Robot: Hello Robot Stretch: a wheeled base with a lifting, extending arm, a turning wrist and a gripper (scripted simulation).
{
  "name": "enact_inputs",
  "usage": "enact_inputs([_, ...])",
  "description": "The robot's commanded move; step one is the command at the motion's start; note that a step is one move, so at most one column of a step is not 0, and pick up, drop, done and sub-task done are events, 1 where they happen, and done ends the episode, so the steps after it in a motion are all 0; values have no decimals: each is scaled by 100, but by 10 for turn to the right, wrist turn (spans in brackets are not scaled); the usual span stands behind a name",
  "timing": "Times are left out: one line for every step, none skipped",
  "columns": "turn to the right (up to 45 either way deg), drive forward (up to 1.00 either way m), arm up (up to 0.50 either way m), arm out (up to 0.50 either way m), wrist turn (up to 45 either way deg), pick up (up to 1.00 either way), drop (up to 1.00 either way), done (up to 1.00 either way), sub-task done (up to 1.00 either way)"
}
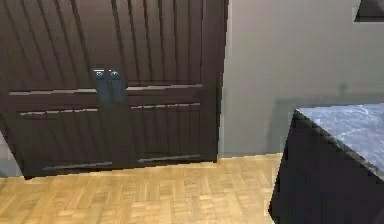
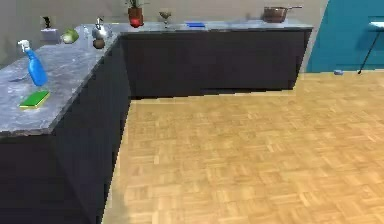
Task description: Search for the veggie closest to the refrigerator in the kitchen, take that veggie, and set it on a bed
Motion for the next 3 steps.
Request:
enact_inputs([-450,0,0,0,0,0,0,0,0])
enact_inputs([0,100,0,0,0,0,0,0,0])
enact_inputs([-210,0,0,0,0,0,0,0,0])
